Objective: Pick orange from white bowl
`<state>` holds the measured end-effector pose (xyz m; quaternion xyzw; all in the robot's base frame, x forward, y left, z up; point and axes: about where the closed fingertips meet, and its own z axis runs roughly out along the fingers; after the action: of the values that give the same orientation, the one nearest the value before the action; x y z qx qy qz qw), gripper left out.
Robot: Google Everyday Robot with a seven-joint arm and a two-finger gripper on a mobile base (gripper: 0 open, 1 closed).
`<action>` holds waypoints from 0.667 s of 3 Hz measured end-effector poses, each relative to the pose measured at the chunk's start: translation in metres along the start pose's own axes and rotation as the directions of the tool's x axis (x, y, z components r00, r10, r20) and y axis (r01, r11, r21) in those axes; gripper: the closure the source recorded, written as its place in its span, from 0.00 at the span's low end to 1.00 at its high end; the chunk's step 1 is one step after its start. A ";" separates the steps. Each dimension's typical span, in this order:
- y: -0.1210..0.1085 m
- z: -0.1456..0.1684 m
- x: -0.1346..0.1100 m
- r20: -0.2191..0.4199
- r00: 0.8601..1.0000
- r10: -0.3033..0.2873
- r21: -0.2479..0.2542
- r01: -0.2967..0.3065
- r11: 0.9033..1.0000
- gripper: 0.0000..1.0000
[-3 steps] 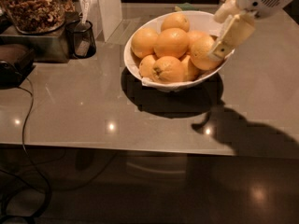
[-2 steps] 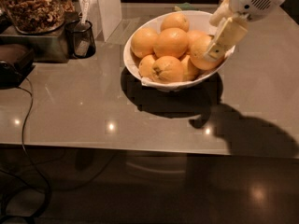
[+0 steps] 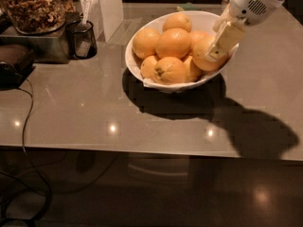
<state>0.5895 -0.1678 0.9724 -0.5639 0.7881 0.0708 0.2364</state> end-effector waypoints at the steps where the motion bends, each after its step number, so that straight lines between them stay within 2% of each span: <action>1: -0.010 0.009 0.015 -0.019 0.999 0.047 0.009 -0.047 0.999 0.27; 2: -0.015 0.021 0.025 -0.040 0.996 0.080 -0.001 -0.080 0.997 0.27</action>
Offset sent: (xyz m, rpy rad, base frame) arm 0.0158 -0.0311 -0.0403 -0.0246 0.0843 -0.1116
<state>0.6034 -0.1871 0.9451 -0.5335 0.8145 0.0698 0.2169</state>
